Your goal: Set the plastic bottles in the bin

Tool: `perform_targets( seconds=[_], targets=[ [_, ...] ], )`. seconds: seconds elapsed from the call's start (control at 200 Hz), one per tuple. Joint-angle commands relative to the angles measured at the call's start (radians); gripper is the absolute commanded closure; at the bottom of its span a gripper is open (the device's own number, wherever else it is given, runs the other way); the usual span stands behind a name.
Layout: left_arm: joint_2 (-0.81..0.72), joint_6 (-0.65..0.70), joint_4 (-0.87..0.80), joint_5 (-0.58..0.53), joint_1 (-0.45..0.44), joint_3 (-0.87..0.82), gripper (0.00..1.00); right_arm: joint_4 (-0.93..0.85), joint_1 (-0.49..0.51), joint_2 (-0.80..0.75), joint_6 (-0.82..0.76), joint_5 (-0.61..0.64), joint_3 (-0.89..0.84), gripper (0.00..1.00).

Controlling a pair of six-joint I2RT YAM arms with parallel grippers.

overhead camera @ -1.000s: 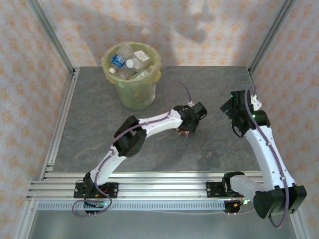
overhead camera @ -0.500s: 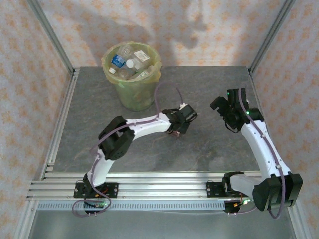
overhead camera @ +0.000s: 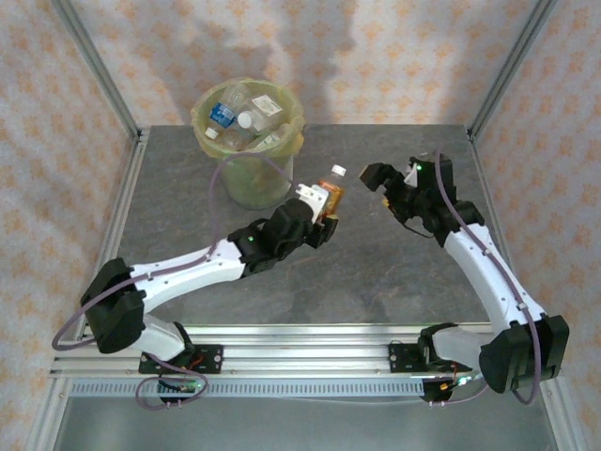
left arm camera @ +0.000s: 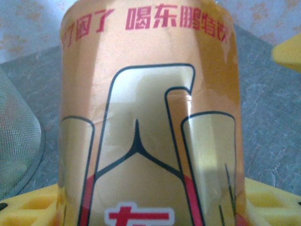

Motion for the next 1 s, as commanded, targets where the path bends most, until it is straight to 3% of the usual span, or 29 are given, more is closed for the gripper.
perform_targets(
  seconds=[0.0,0.225,0.455,0.996],
  targets=[
    [-0.081,0.033,0.163,0.051,0.034,-0.069,0.44,0.166,0.030,-0.002,-0.014,-0.121,0.036,0.01],
    [-0.185,0.013,0.224,0.182,0.086,-0.140,0.44,0.244,0.102,-0.002,-0.047,-0.166,0.084,0.01],
    [-0.216,0.024,0.224,0.311,0.104,-0.152,0.44,0.172,0.206,0.042,-0.195,-0.133,0.210,0.00],
    [-0.252,0.000,0.219,0.362,0.112,-0.150,0.44,0.122,0.237,0.126,-0.259,-0.153,0.298,0.37]
  ],
)
